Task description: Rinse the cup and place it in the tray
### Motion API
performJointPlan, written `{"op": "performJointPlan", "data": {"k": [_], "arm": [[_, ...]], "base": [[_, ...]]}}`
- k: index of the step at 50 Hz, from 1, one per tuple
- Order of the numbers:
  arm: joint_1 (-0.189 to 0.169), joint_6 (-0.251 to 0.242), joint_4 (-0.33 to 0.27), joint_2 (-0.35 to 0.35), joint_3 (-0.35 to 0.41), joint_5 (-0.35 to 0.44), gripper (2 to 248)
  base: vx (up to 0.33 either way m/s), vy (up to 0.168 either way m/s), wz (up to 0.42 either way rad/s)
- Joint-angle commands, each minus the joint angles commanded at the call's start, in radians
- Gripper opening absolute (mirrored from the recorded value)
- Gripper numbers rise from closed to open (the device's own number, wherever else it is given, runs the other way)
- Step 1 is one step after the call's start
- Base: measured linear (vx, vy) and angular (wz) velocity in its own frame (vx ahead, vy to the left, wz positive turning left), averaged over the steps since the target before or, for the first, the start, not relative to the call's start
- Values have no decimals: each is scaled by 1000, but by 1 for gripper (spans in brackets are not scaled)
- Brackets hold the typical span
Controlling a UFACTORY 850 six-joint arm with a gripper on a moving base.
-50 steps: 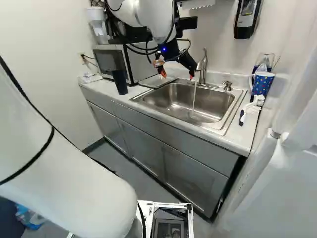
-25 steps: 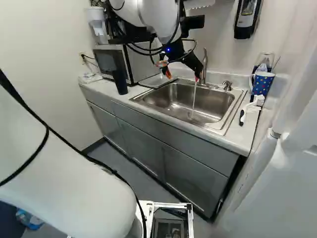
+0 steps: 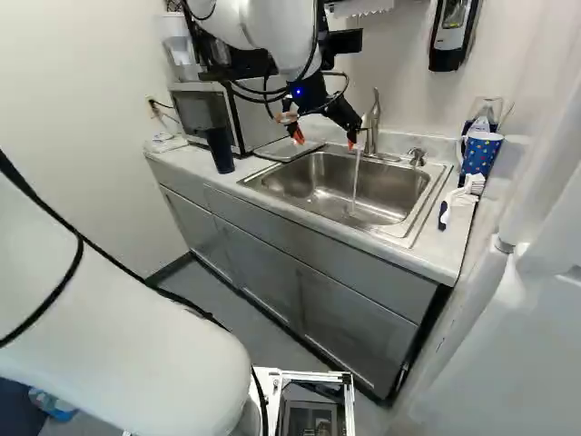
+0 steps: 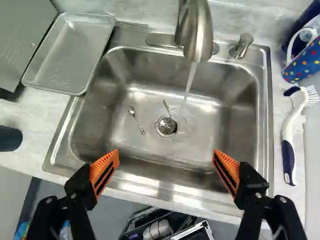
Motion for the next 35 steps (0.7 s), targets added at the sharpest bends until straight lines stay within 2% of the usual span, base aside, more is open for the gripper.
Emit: {"op": "performJointPlan", "data": {"k": [35], "arm": [[135,0,0,61,52,0,247]], "base": [[0,0,0]]}}
